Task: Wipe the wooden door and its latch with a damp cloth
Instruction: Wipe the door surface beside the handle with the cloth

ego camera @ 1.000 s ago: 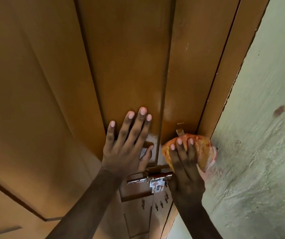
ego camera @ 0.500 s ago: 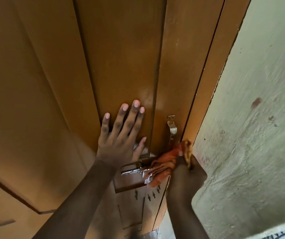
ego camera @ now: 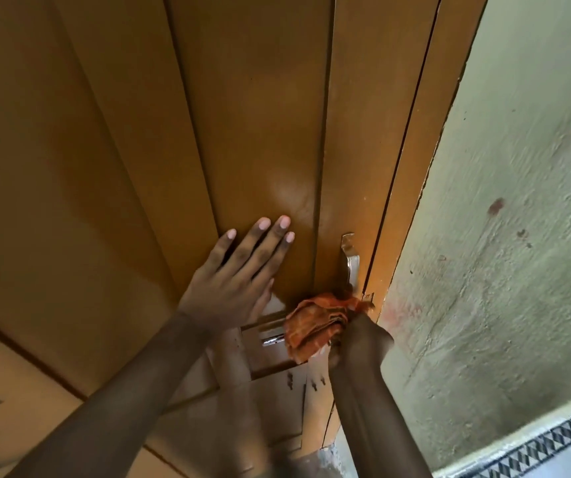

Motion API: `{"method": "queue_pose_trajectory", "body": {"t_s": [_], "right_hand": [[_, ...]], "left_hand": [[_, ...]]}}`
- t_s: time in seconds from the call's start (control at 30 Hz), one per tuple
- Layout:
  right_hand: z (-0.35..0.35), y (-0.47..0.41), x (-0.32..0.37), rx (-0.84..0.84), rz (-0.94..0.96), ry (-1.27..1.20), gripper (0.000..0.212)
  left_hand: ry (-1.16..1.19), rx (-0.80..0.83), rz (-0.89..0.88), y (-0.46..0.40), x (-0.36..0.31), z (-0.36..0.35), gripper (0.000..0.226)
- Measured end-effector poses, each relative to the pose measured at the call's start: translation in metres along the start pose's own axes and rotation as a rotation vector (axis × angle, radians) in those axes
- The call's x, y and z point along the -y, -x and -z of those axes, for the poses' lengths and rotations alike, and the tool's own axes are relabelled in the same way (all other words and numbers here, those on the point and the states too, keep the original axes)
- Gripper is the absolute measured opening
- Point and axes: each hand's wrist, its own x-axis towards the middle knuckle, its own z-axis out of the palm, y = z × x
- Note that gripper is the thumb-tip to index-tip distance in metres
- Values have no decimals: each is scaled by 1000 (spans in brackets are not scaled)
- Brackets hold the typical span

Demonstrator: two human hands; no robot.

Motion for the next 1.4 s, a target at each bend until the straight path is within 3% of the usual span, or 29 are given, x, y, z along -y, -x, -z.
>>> {"method": "queue_pose_trajectory", "body": {"t_s": [0.13,0.23,0.33,0.5,0.6,0.77,0.93,1.03,1.17,1.4], "right_hand": [[-7,-3,0,-76,-26,-74,7],[-12,-11,1,-131,-26,-171,25],[-6,-6,2,-89,-28,-4,5],[-8,-6,12,-212,56,25,16],[-14,5,-3,-167,110,136,27],[-11,10,18,-168,30,71,13],[-5,18,-5,-115,172,226,31],[-5,23,0,-107,162,203,32],[4,28,18,-62,320,181,39],[-3,21,11,-153,273,255,34]], "left_hand": [[-24,7,-18,0,-4,-4,72],[-23,16,-12,2,-2,-2,73],[-27,43,-25,3,-7,0,74],[14,36,-21,2,-4,-4,71],[14,40,-10,3,-2,-4,69],[1,45,10,2,-5,1,71],[2,51,-18,2,-4,-2,71],[11,39,-8,3,-4,-2,72],[-15,37,-20,2,-4,-3,75],[-23,39,-10,2,-5,-2,74]]}}
